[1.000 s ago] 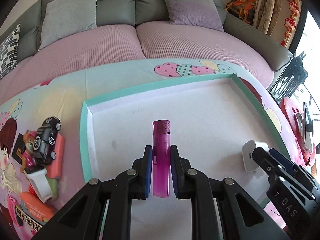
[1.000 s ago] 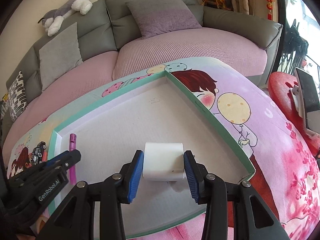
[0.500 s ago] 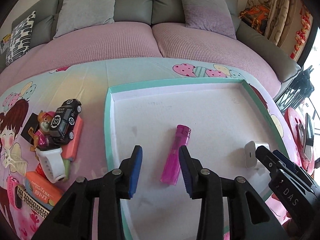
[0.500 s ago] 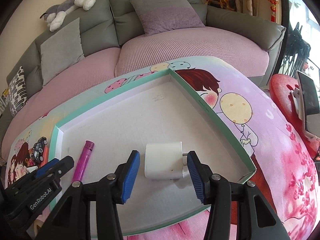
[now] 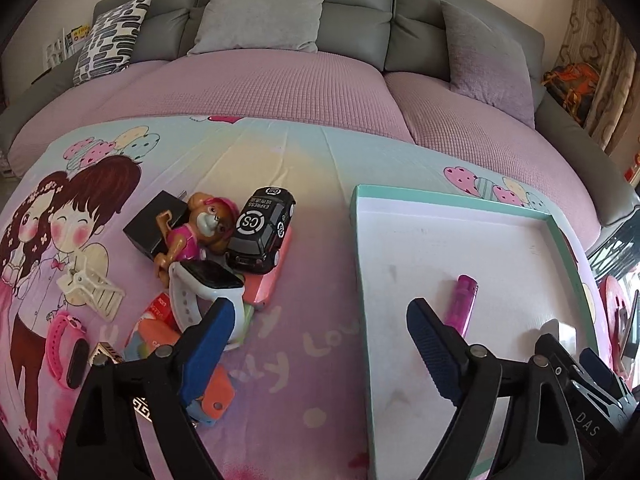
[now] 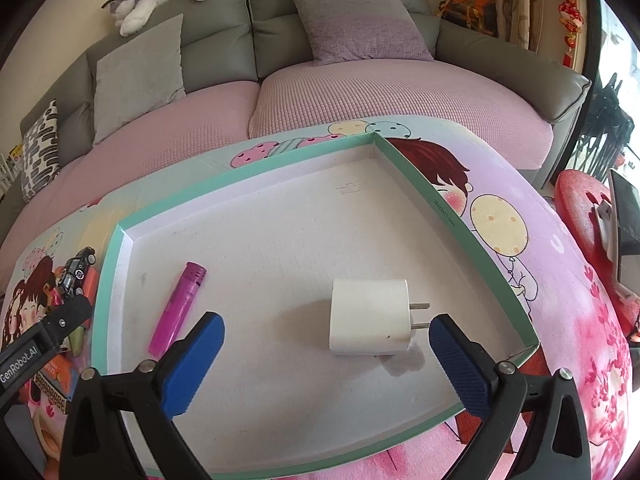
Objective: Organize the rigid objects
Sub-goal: 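Move both tools back from the tray toward the object pile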
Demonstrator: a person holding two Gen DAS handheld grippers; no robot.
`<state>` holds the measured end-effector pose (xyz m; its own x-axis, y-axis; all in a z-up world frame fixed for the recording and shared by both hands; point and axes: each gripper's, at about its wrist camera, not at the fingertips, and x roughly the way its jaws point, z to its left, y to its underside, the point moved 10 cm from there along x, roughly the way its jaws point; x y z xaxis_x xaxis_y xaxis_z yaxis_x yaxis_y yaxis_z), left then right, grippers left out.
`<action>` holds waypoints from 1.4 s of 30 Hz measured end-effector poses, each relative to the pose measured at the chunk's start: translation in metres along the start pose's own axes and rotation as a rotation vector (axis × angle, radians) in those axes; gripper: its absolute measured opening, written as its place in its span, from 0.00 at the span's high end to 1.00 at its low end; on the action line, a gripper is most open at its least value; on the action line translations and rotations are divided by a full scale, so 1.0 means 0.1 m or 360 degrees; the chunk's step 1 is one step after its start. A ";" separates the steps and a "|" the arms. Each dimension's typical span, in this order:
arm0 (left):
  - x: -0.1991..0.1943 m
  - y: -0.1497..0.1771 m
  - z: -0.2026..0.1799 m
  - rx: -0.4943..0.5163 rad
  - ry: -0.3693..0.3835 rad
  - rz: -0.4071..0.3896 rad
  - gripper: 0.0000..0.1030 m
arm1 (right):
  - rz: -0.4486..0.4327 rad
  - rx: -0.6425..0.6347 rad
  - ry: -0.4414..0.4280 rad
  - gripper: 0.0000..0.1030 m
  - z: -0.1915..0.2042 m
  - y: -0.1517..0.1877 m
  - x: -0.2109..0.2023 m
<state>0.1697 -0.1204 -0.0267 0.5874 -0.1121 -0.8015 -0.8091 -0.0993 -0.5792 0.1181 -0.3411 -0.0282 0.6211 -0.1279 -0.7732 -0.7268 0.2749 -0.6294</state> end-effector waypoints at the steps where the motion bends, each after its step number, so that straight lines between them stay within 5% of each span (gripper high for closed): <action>1: -0.01 0.01 0.01 -0.0012 0.0016 0.0002 0.09 | 0.0003 -0.0011 0.0002 0.00 0.02 0.01 0.00; 12: -0.43 -0.13 0.28 -0.0120 0.0062 -0.0140 0.08 | -0.0039 -0.0084 0.0018 0.00 0.23 -0.02 -0.09; 20: -0.81 -0.28 1.03 -0.0246 -0.0206 -0.0344 0.08 | -0.0089 -0.0163 -0.0108 0.00 0.68 -0.04 -0.18; 25: -0.90 -0.21 1.52 -0.0304 -0.0375 -0.0357 0.08 | -0.0111 -0.0188 -0.0276 0.00 1.06 -0.01 -0.23; 35: -1.08 -0.10 2.05 -0.0394 -0.0456 -0.0412 0.08 | -0.0103 -0.0336 -0.0402 0.00 1.67 0.13 -0.29; 42: -1.08 0.04 2.37 -0.0407 -0.0535 -0.0327 0.08 | -0.0046 -0.0469 -0.0594 0.00 2.29 0.36 -0.37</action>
<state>0.0994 0.1254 0.0227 0.6638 0.2575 -0.7022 -0.6220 -0.3314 -0.7094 0.1357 -0.1079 -0.0042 0.6662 0.2346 -0.7079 -0.7262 -0.0124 -0.6874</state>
